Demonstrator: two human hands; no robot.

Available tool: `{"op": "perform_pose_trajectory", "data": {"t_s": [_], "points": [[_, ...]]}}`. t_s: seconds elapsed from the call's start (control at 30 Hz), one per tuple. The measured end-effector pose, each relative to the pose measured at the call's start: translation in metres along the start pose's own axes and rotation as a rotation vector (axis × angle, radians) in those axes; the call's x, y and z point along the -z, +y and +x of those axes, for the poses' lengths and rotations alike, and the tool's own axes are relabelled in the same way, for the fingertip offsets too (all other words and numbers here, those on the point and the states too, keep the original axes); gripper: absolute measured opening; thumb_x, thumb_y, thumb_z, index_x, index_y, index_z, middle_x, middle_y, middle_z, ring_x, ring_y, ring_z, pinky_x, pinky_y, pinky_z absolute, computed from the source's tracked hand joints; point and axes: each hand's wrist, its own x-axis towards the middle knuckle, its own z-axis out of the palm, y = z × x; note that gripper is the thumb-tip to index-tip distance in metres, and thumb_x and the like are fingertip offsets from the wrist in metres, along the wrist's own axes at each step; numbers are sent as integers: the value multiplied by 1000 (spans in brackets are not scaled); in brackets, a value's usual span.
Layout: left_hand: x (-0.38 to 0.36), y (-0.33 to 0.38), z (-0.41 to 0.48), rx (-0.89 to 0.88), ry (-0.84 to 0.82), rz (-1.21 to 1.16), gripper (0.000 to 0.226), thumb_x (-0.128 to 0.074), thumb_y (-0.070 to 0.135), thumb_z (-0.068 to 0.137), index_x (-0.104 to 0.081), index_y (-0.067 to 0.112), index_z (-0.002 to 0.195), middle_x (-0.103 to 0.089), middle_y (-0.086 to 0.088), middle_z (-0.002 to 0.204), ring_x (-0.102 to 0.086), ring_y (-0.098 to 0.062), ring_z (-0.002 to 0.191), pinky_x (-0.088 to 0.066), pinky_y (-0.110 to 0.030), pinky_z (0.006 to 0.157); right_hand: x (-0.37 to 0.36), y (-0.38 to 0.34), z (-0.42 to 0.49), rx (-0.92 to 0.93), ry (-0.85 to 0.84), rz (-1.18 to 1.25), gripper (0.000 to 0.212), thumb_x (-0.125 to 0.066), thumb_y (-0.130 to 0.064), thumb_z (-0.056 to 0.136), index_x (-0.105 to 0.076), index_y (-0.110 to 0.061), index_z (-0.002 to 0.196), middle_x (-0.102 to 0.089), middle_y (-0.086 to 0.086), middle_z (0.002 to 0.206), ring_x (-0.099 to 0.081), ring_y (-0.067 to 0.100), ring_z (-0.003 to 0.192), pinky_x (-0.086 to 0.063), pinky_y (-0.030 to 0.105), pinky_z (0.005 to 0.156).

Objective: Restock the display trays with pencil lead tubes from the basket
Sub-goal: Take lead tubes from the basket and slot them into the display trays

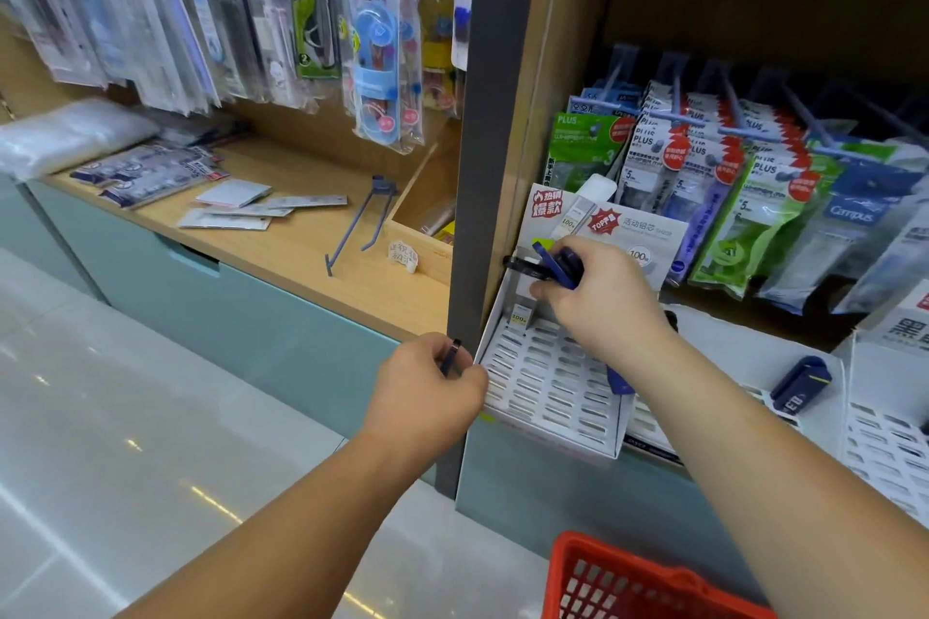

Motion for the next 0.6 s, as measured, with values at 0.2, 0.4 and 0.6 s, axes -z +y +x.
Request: {"op": "perform_pose_trajectory", "data": {"t_s": [0.2,0.4,0.6], "points": [[14,14,-9,22,-1,-194,28,-49,30,105,-68,12,95,-71,-12,82,-61,-18,67,-48,-33,61,26,-9,-8,-26,-33,253,24,-73,-29,93,-58,-14,84,-64,9,72,-52,25,60,-44,33,57],[19,40,-20,122,-142,-503,44,-38,40,110,-67,8,102,-71,-15,79,-63,-23,62,-47,-32,50,57,-7,-32,-215,-454,649,35,-75,-41,89,-52,-15,84,-51,5,65,-40,14,46,-33,21,40],[3,47,-25,138,-356,-692,44,-43,44,108,-76,15,111,-56,-12,92,-37,-15,61,-26,-28,48,74,2,-59,-270,-624,731,38,-68,-44,93,-55,-12,78,-53,3,58,-38,12,43,-29,20,40]]}}
